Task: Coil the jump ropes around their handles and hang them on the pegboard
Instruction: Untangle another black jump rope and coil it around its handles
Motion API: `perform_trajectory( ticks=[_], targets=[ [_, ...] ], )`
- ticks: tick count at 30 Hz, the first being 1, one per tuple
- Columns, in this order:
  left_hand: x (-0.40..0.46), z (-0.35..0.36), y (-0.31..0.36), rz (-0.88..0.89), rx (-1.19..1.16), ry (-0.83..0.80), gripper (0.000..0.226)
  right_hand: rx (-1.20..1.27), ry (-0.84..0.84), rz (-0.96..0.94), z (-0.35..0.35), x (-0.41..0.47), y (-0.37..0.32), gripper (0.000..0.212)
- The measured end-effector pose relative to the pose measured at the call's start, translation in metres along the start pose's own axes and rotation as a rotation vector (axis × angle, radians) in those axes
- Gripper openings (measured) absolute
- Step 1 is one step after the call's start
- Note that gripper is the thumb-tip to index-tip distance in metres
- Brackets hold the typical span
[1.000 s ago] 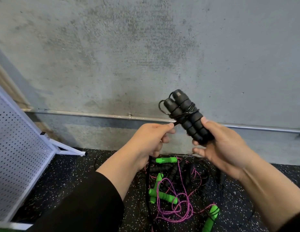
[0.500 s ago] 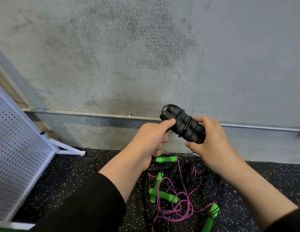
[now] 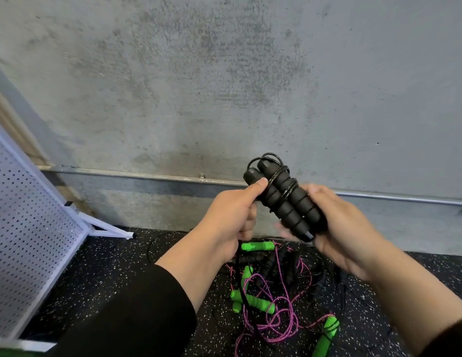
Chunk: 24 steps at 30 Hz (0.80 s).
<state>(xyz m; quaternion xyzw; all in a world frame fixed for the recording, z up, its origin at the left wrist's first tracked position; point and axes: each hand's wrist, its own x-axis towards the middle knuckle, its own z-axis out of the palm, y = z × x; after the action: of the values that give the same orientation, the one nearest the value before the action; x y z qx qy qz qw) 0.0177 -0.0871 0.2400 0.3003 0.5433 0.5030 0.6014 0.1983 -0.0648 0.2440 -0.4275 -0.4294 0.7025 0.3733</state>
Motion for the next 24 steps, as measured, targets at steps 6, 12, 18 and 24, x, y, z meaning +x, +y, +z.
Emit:
perform_trajectory(
  ticks=[6,12,18,24],
  targets=[
    [-0.001,0.0,0.0,0.009,0.084,-0.032,0.035,0.072,-0.112,0.152,-0.002,-0.001,-0.002,0.054],
    [-0.005,0.005,0.0,-0.05,0.244,-0.075,0.055,-0.146,0.126,-0.072,0.0,0.007,-0.001,0.03],
    [-0.001,0.003,0.0,-0.162,0.143,-0.114,0.074,-0.762,0.22,-0.213,-0.009,0.01,0.003,0.036],
    [-0.004,0.002,0.0,-0.178,0.114,-0.125,0.066,-1.182,0.219,-0.323,-0.004,0.008,0.012,0.063]
  ],
)
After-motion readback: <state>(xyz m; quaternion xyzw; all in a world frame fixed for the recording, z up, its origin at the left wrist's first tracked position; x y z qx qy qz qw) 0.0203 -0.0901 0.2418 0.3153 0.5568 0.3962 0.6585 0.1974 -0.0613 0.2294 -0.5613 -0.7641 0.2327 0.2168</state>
